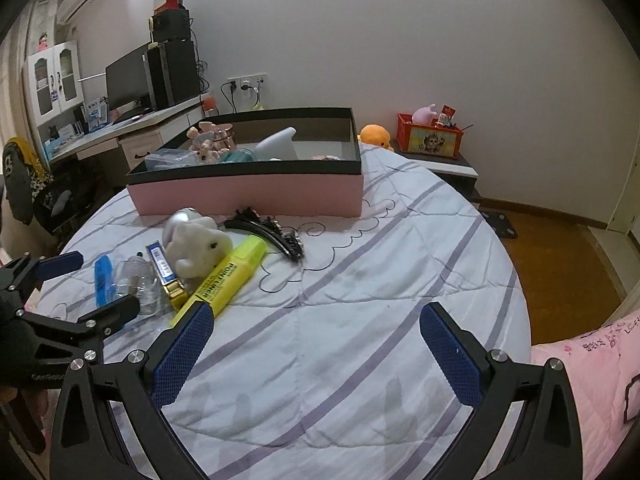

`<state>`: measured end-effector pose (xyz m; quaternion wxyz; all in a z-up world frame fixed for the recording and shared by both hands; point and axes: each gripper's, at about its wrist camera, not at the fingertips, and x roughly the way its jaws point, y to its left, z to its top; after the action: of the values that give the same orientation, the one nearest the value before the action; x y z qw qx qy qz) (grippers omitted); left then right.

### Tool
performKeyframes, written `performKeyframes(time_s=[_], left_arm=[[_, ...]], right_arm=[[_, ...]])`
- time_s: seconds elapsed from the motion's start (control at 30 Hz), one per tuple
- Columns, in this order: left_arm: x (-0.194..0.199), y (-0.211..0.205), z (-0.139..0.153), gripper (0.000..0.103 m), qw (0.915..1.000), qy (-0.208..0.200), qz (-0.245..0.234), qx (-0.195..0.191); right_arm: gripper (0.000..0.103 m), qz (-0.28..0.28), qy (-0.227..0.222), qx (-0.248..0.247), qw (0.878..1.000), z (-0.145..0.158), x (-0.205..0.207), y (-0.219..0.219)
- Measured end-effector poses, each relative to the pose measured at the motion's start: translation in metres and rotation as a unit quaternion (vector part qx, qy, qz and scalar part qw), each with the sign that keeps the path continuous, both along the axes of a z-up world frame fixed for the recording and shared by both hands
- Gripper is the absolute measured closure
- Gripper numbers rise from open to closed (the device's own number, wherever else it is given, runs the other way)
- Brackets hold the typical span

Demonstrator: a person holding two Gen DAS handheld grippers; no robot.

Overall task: Organize rigid objects
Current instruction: 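Grasp the clear bottle with the left gripper while the right grasps the white figure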

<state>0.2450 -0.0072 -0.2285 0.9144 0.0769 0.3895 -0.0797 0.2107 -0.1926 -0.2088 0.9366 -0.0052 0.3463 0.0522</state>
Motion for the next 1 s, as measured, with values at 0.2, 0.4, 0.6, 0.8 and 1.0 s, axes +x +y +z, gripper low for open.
performKeyframes(time_s=[0.2,0.4,0.6,0.8,1.0], left_arm=[[0.012,-0.005,-0.009,0.011,0.9997,0.017,-0.019,0.004],[0.014,0.000,-0.006,0.027,0.9993,0.012,-0.035,-0.003],[0.006,0.018,0.005,0.027,0.9995,-0.012,-0.005,-0.027],[-0.006,0.035,0.022,0.027,0.9983,-0.040,0.011,-0.041],[-0.014,0.050,0.030,0.026,0.9975,-0.050,0.017,-0.047]], right_arm=[[0.000,-0.005,0.007,0.005,1.000,-0.003,0.007,-0.009],[0.000,-0.008,0.013,0.012,1.000,-0.006,0.013,-0.011],[0.000,-0.001,0.011,0.005,1.000,-0.003,0.020,-0.002],[0.000,0.035,0.014,0.004,0.999,0.007,0.035,0.025],[0.000,0.070,0.034,0.024,0.997,0.004,0.061,0.063]])
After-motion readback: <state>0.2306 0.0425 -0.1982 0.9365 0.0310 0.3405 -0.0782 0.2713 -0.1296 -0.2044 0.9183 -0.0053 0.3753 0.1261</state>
